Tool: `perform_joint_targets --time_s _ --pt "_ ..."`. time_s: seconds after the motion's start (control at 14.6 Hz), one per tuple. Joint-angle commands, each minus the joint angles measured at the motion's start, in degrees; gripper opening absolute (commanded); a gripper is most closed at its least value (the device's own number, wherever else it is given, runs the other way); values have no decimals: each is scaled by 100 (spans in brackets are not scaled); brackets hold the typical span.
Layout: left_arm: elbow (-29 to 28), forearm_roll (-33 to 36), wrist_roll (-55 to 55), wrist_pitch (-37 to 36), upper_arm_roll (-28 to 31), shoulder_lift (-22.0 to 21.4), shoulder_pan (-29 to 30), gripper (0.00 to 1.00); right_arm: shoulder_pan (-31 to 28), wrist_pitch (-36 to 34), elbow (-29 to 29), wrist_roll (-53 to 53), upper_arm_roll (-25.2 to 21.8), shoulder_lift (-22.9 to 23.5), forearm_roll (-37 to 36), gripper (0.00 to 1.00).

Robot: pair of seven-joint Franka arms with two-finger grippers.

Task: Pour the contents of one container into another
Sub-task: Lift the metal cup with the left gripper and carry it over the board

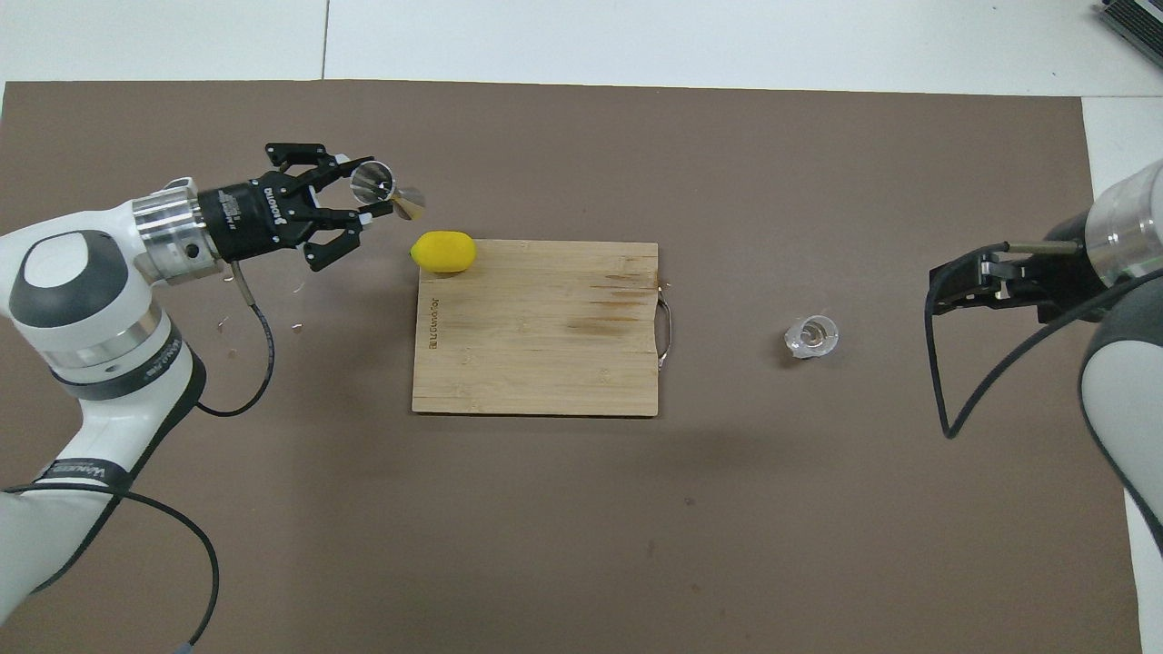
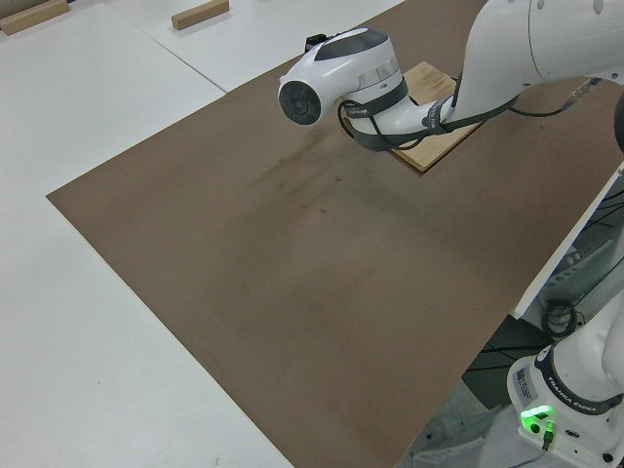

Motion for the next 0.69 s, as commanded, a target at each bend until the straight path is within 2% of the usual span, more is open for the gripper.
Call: perform_joint_targets --time_s 0.0,0.21,0.62 --pt "-125 -98 -71 371 62 -173 -648 0 -36 116 -154 -107 28 -110 -8 100" --pt "-186 -561 -193 748 62 -182 -1140 0 -45 107 -146 -63 28 -101 -8 100" --pt "-205 -1196 -194 2058 71 -59 -2169 0 -124 133 -137 138 20 -92 -17 100"
